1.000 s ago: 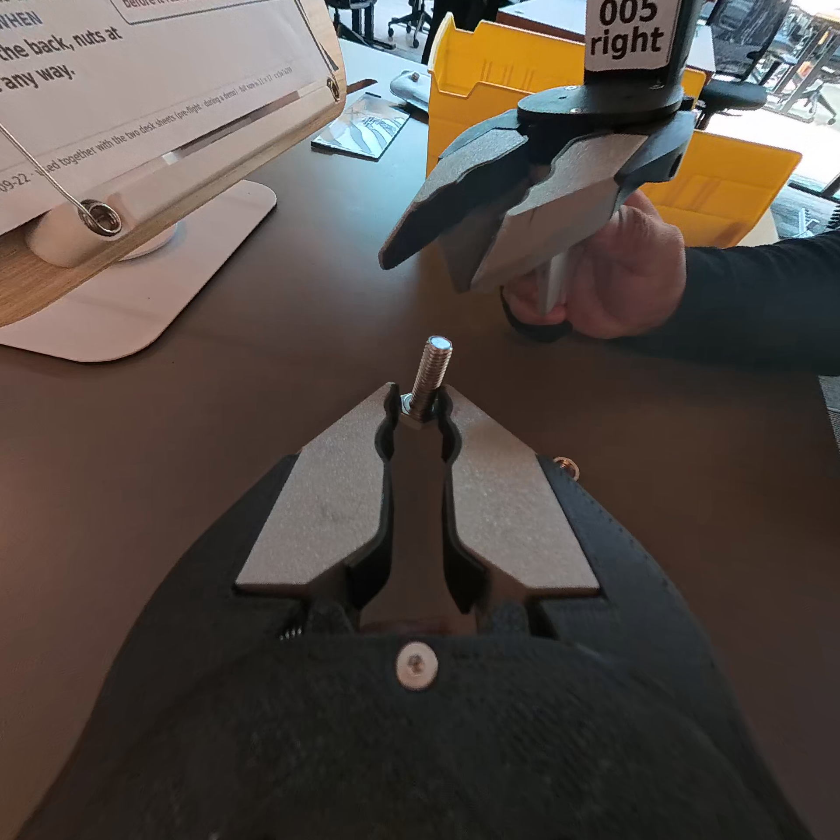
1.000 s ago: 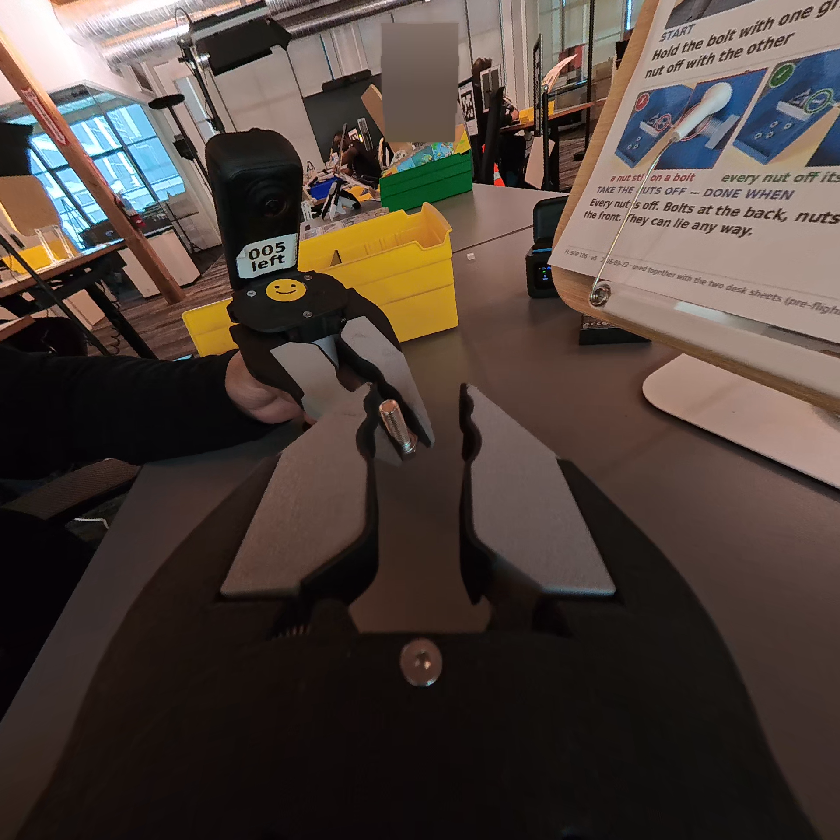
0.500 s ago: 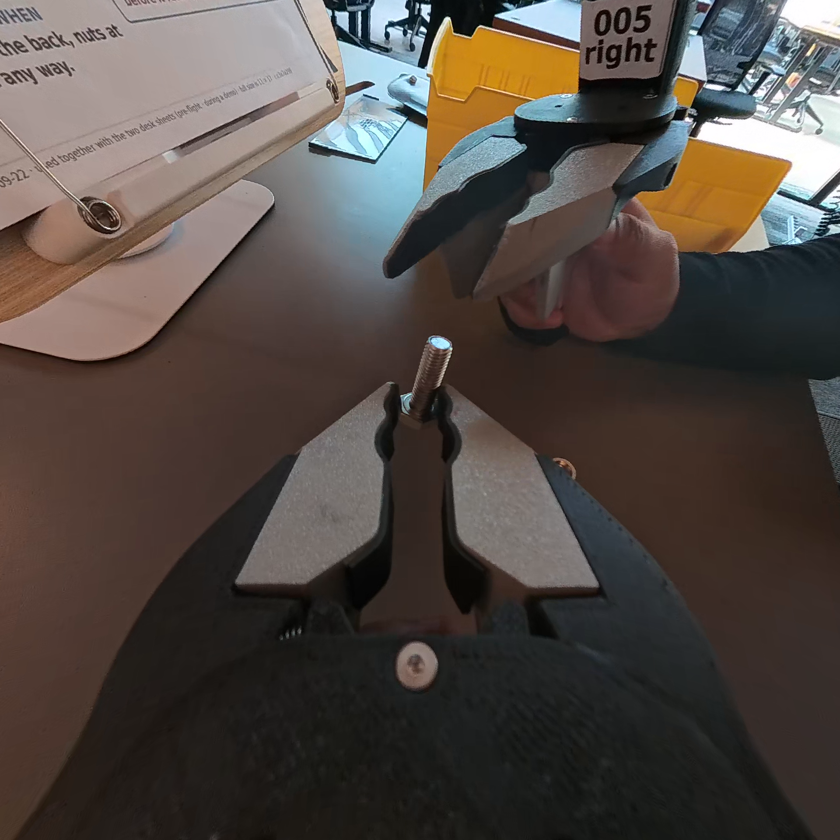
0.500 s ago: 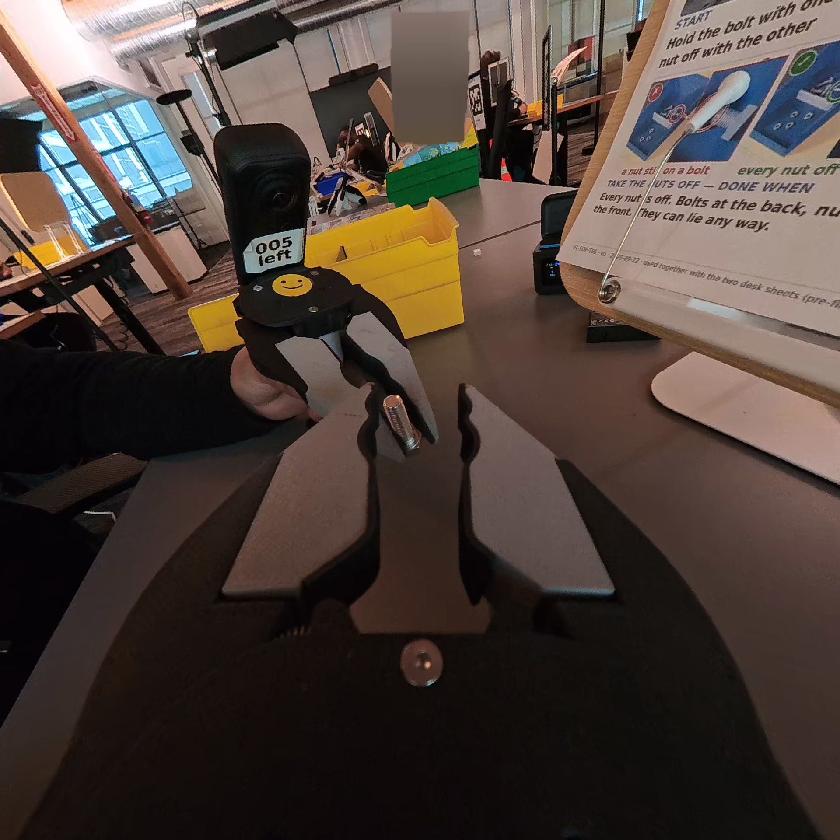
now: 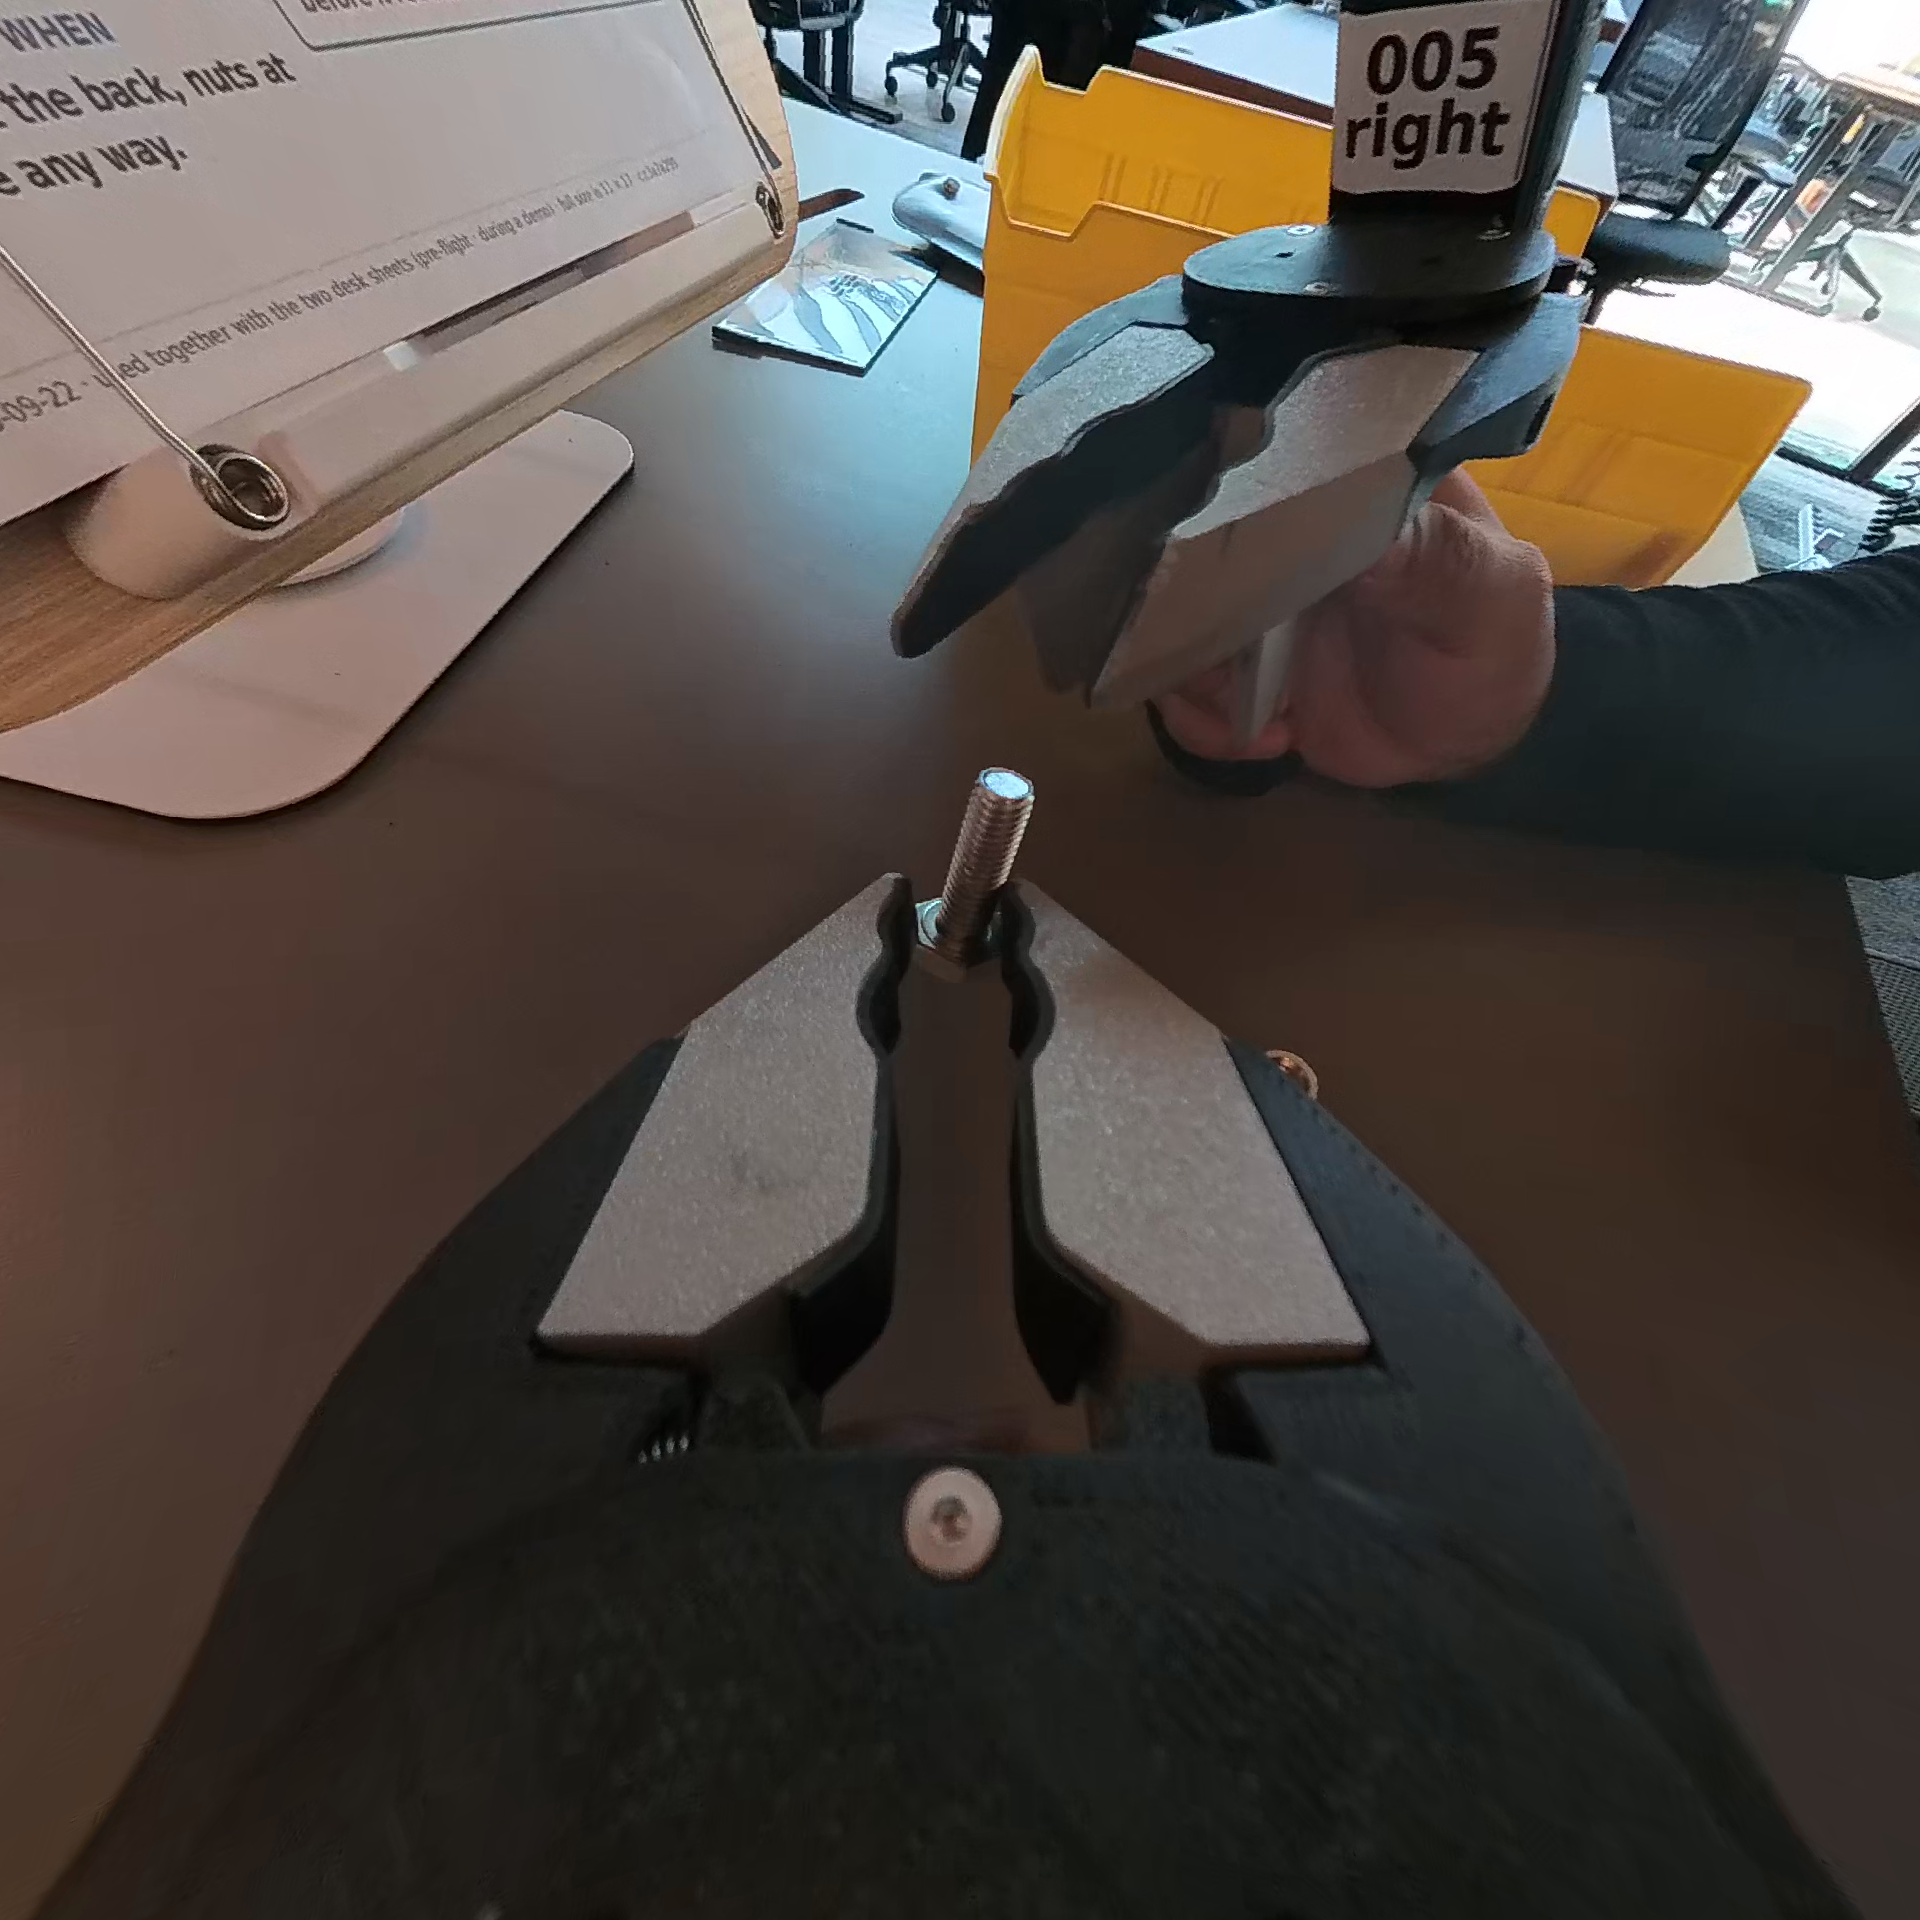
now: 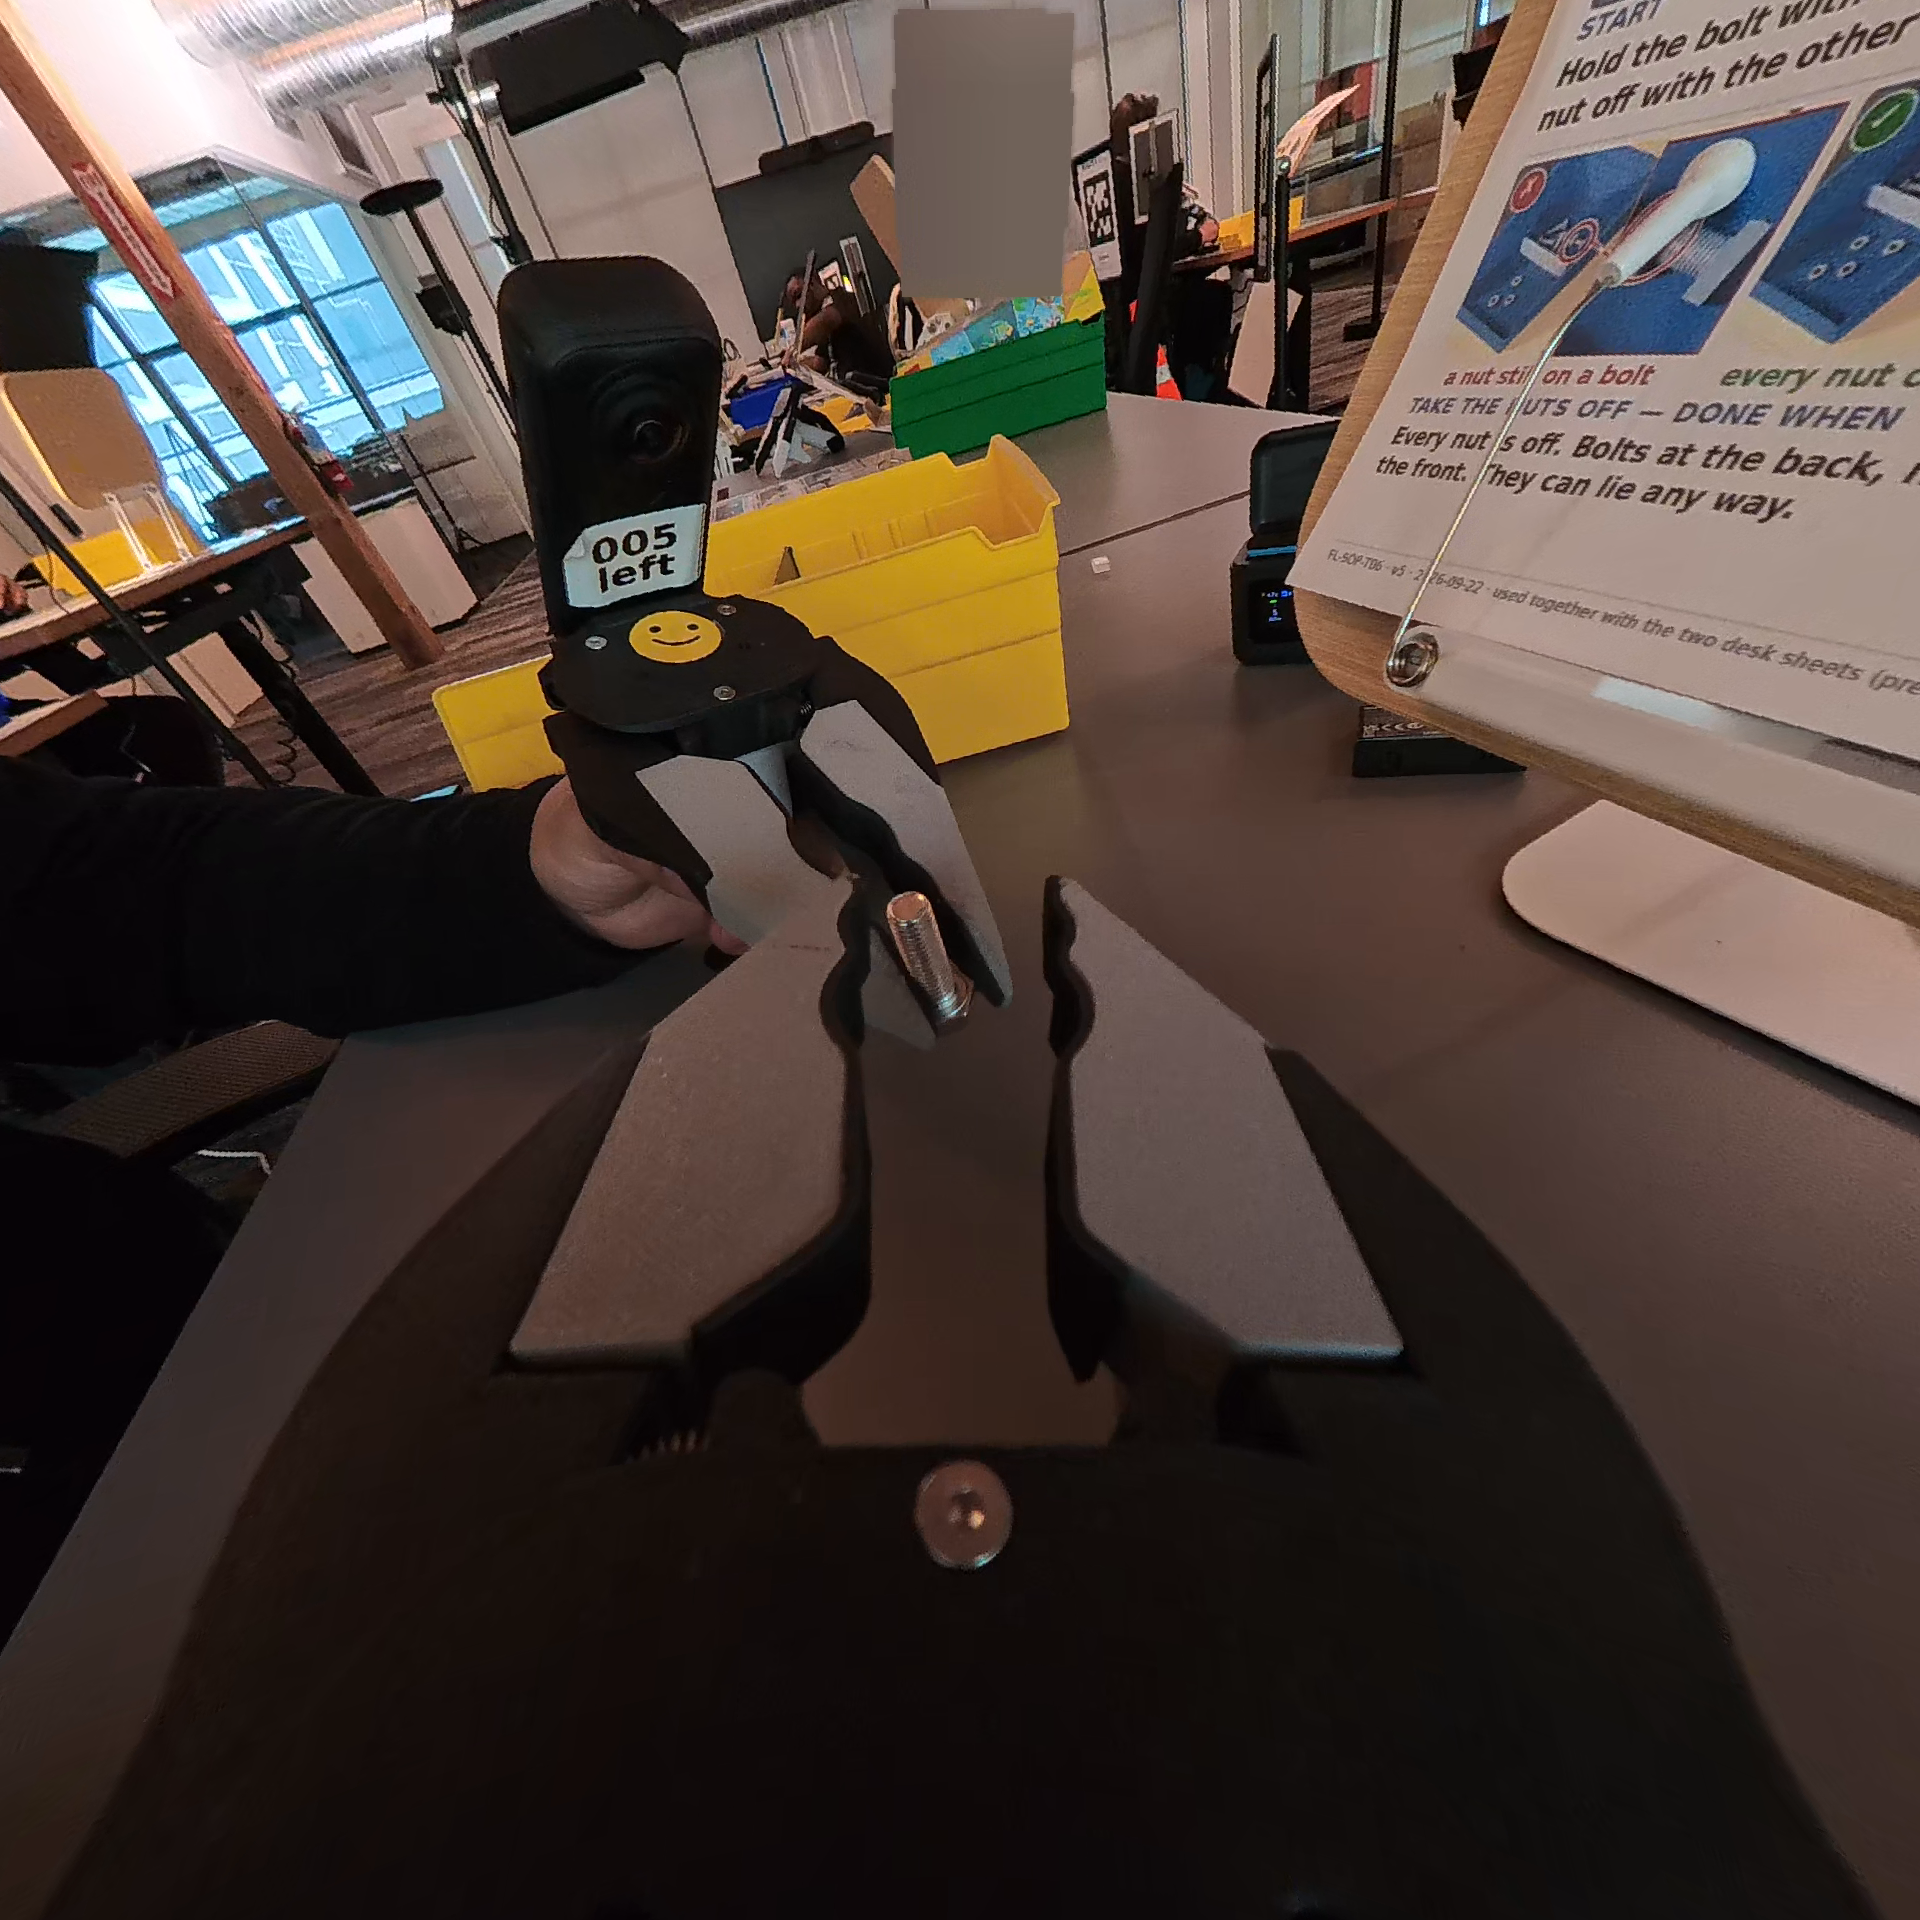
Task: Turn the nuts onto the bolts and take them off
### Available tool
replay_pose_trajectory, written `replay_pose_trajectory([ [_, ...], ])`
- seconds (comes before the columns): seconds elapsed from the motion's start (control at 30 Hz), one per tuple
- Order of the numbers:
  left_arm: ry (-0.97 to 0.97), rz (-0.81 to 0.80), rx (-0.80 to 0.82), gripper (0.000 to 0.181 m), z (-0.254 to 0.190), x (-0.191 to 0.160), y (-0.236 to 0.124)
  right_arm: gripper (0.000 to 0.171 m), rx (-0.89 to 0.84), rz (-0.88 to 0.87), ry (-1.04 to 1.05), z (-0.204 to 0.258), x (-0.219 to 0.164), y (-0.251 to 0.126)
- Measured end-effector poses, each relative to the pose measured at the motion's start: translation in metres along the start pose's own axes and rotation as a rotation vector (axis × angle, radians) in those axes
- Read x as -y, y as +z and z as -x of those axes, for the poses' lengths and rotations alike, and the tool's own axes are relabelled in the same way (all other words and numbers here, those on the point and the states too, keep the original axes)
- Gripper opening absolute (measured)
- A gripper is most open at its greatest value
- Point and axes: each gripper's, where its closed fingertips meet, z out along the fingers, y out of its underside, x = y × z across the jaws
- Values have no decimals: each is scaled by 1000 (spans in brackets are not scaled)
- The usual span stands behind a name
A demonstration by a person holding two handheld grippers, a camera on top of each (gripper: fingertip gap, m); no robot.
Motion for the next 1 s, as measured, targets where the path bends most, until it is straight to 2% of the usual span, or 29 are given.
replay_pose_trajectory([
  [0.73, 11, -30, -4, 15, -2, 4, -2, 29, 60, 18, -7, 10, -3, 3],
  [0.8, 14, -28, -12, 15, -3, 4, -1, 27, 84, 35, -18, 15, -6, 6],
  [1.0, 35, -5, -40, 15, -10, 1, 2, 7, 56, 99, -74, 17, -16, 12],
])
